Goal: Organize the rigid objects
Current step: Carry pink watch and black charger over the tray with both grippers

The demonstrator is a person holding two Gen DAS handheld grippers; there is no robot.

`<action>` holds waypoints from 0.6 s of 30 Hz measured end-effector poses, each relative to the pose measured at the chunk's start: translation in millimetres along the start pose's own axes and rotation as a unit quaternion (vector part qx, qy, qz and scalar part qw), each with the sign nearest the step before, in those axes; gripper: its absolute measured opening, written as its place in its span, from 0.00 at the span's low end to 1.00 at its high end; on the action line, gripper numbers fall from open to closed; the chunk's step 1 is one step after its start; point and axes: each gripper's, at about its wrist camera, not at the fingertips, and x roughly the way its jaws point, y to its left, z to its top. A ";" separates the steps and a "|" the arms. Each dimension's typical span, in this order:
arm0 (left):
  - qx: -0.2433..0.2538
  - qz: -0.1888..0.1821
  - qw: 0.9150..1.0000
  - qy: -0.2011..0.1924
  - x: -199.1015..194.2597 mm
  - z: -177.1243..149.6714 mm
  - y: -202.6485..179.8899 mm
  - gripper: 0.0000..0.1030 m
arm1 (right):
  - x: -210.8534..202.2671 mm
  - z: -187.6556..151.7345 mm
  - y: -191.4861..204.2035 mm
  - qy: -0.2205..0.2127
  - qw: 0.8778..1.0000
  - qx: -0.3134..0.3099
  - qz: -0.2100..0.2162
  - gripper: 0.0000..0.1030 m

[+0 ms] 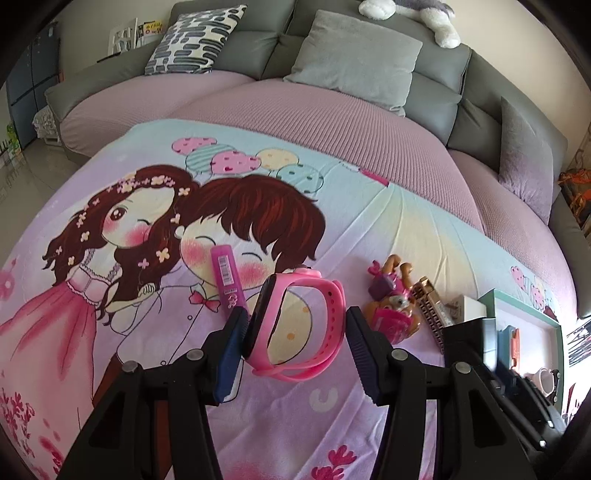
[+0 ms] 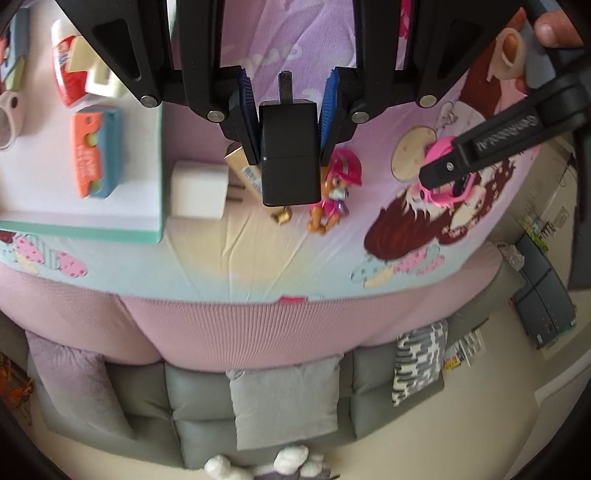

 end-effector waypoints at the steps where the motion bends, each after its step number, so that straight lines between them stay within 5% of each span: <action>1: 0.003 -0.001 1.000 -0.004 -3.0 0.7 -3.1 0.54 | -6.5 2.3 -3.1 -0.006 1.000 0.005 0.000 0.31; 18: 0.137 -0.074 0.987 -0.025 -27.4 -6.7 -119.5 0.54 | -66.5 10.8 -120.0 -0.030 0.986 0.108 -0.123 0.31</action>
